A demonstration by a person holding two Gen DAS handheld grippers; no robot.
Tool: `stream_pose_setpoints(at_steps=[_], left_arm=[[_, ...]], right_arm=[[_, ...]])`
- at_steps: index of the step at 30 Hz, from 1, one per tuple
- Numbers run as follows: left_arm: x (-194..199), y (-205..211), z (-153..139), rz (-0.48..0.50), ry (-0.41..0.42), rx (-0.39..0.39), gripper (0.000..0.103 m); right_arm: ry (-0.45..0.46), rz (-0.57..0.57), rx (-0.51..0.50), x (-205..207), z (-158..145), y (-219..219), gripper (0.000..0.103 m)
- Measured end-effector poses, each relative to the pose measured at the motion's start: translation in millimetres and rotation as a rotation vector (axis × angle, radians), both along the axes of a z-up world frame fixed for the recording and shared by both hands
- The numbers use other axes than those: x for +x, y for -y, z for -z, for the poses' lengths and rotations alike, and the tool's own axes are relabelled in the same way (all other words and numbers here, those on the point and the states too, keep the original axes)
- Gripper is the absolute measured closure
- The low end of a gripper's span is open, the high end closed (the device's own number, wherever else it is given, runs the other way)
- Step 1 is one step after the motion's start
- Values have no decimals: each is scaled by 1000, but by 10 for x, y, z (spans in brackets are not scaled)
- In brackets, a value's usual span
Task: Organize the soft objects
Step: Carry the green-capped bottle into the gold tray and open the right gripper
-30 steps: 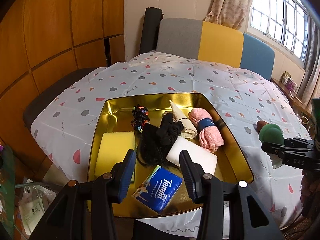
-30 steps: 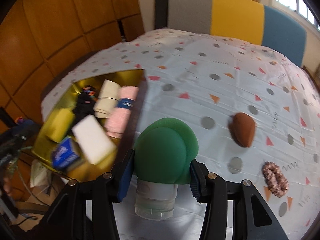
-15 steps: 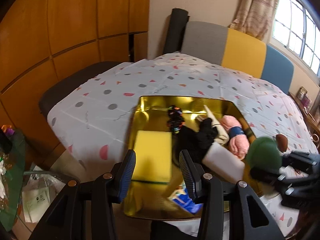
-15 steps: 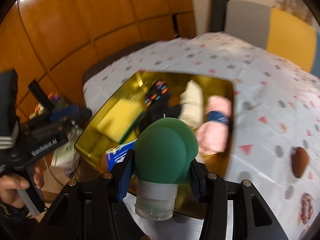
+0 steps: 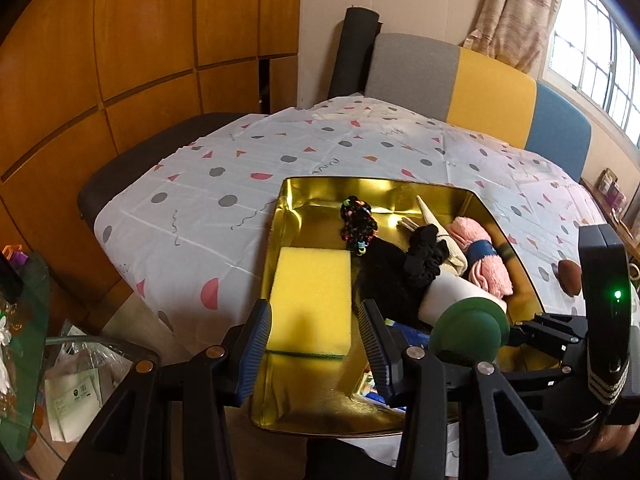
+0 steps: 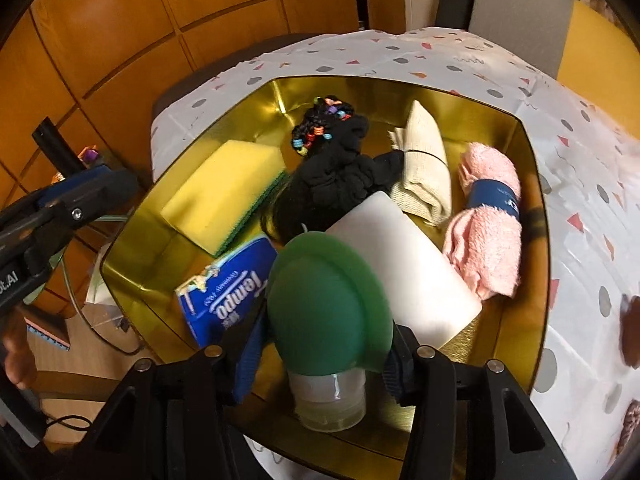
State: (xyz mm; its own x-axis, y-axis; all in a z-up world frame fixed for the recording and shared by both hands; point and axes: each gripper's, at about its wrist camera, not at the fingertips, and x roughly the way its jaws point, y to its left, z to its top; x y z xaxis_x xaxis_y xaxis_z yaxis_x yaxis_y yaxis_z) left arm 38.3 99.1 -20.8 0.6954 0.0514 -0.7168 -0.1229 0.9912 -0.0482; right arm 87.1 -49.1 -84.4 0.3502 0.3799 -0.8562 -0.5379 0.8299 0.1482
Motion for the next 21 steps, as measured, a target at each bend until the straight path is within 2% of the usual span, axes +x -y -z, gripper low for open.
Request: stream_pose_setpoints(at_steps=[2,4,7,12,21], left_arm=[[-2,22,2,5,-2,-1,57],[-7,37,-3,7,-2,1,57],[-15,57,-33,12,4,4,57],[-43,119,-93,28,16,10,57],[-96,287,-170,71,30,28,57]], right_arm=[[2,10,13,-6,-25,46,48],[5,25,21,-12,-60,101,40],[4,43,51,-37,-113,182,34],[52,74,69,-135,-257,285,28],[122,96,54,-280,-397,412,27]])
